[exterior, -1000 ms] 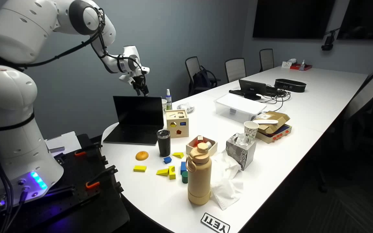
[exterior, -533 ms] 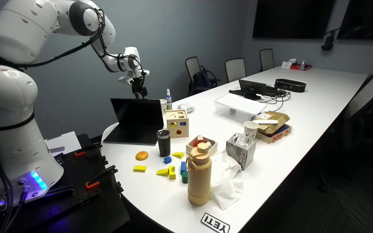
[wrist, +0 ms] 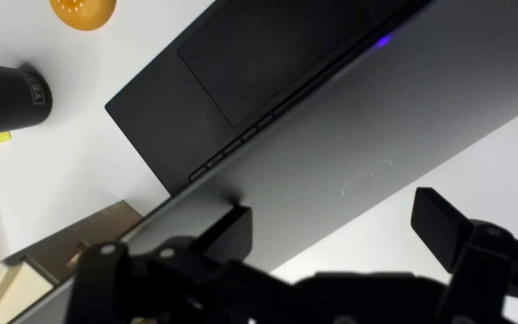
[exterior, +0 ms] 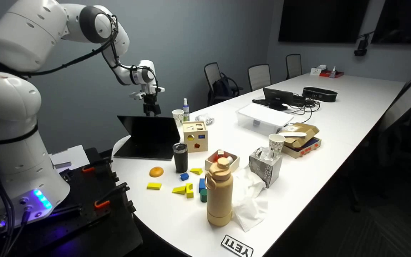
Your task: Close the laptop.
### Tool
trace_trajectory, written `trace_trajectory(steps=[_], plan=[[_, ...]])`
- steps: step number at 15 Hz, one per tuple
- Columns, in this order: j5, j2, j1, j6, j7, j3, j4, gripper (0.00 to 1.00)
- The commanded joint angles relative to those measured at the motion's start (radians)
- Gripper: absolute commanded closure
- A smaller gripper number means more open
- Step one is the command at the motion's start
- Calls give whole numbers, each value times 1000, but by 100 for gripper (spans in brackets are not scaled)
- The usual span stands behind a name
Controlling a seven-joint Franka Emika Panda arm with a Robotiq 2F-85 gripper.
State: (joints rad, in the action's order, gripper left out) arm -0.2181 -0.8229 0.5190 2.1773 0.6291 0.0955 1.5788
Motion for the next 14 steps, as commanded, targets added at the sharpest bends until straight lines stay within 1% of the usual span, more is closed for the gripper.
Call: trace_trajectory(steps=[1,5,8,14], plan=[[47,-7,-10,-33,-21,7,54,0],[78,-10,-23,-29,-17,6,104,0],[92,-10,-29,5,-9,2,145,0],[106,-28,-34,176,-4,0,243,0]])
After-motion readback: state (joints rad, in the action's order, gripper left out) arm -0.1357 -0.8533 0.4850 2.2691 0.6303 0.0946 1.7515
